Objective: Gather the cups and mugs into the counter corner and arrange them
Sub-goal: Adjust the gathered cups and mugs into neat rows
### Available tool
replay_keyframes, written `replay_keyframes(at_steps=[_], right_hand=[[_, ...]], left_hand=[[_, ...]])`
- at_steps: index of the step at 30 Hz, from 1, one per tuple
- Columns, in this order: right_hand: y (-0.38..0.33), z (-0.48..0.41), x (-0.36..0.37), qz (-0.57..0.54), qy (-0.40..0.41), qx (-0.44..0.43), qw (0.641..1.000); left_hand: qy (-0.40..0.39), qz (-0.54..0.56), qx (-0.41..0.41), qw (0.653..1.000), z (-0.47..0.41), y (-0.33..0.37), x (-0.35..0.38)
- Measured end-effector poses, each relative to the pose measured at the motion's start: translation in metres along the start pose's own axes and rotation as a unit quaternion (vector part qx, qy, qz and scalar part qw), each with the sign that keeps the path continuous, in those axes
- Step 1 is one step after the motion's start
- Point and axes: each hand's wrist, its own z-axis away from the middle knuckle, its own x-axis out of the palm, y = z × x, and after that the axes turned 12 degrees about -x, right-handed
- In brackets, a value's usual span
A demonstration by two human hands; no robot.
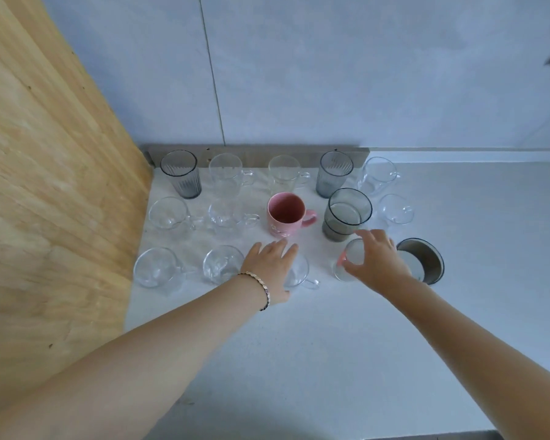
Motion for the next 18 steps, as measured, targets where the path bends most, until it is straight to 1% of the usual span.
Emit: replay_keyframes(at_steps=[2, 6, 9, 12, 15, 18], right_hand=[[0.013, 0.003, 0.0, -0.026, -0.011, 0.031, 0.999], [0.022, 0.0, 0.008, -0.045, -0.047, 0.031, 0.997], [0.024, -0.006, 0.012, -0.047, -0.033, 0.029, 0.998], [0.026, -0.005, 0.015, -0.042, -0.016, 0.017, 0.999], [0.029, -0.002, 0.016, -0.032, -0.012, 0.001, 0.999], [0.03, 0.0, 0.019, -0.027, -0.015, -0.007, 1.0]], left_hand=[[-0.019, -0.002, -0.026, 0.999, -0.01, 0.011, 0.005], [-0.015, 0.008, -0.064, 0.998, -0.016, 0.021, 0.007], [0.002, 0.039, -0.106, 0.994, -0.015, 0.025, 0.008], [0.001, 0.091, -0.148, 0.985, -0.016, 0.031, 0.01], [0.004, 0.124, -0.155, 0.98, -0.017, 0.033, 0.01], [0.009, 0.122, -0.152, 0.981, -0.016, 0.031, 0.011]])
